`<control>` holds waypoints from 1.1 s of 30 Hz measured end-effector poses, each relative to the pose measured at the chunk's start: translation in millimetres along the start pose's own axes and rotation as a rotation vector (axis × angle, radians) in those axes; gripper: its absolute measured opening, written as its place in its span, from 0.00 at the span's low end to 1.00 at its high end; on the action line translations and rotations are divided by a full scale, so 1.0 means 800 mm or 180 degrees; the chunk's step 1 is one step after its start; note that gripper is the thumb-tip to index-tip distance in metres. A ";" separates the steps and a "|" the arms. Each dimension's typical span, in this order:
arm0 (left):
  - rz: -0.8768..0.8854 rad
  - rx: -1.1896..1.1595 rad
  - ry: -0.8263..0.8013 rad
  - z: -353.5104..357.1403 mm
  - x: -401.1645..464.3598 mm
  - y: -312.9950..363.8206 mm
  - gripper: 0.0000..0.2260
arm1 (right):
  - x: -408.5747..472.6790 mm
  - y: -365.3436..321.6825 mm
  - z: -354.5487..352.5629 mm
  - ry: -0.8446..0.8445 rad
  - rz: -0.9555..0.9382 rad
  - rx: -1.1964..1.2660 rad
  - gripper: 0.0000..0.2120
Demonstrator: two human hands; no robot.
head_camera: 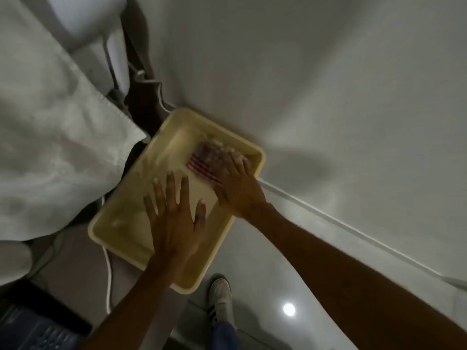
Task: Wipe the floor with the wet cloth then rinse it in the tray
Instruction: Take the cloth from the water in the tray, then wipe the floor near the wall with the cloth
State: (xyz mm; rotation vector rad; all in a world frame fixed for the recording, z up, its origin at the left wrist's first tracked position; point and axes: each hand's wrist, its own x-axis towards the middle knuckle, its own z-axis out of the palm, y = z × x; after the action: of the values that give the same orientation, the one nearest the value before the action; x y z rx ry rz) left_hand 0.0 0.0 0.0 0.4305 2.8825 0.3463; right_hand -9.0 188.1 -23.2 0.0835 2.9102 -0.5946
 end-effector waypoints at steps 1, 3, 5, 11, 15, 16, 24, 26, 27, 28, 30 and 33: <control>0.0027 0.0071 -0.0003 0.011 0.011 -0.008 0.34 | 0.023 0.002 0.018 -0.0140 -0.0019 -0.0051 0.32; 0.0006 0.0162 0.0020 0.032 0.030 -0.021 0.33 | 0.060 0.009 0.044 -0.0409 0.0048 -0.0366 0.35; 0.0022 0.0182 0.0045 0.044 0.040 -0.026 0.33 | 0.084 0.010 0.061 -0.0573 0.0196 -0.0548 0.37; 0.0121 -0.0023 0.0196 0.034 0.017 0.003 0.33 | 0.088 0.012 0.031 -0.0368 0.0203 -0.0278 0.33; 0.0368 -0.0044 0.0641 0.026 -0.026 0.040 0.32 | 0.017 0.008 0.002 0.1270 0.0204 0.0000 0.33; 0.0462 0.0042 0.0674 0.030 -0.039 0.051 0.33 | -0.012 0.013 0.001 0.1654 0.0221 0.0071 0.33; 0.1635 0.0413 0.0024 0.163 -0.164 0.136 0.33 | -0.306 0.128 0.118 0.1073 0.1773 0.0267 0.41; 0.1855 0.0472 -0.0283 0.220 -0.184 0.150 0.34 | -0.369 0.166 0.160 0.0747 0.2191 0.0324 0.37; 0.1945 0.0483 -0.0410 0.251 -0.193 0.155 0.33 | -0.397 0.185 0.181 0.0623 0.2384 0.0365 0.35; 0.2002 0.0489 -0.0520 0.282 -0.198 0.159 0.33 | -0.421 0.205 0.203 0.0538 0.2552 0.0398 0.34; 0.1992 0.0503 -0.0686 0.344 -0.205 0.166 0.33 | -0.458 0.246 0.248 0.0482 0.2774 0.0406 0.33; 0.1846 0.0538 -0.0797 0.436 -0.200 0.171 0.32 | -0.488 0.310 0.317 0.0591 0.3066 0.0377 0.36</control>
State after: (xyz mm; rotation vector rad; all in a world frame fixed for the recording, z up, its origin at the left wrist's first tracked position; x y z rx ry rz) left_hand 267.9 147.0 -269.1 1.2469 2.4991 0.1178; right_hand 436.6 307.9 -279.2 1.4920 2.5220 -0.5667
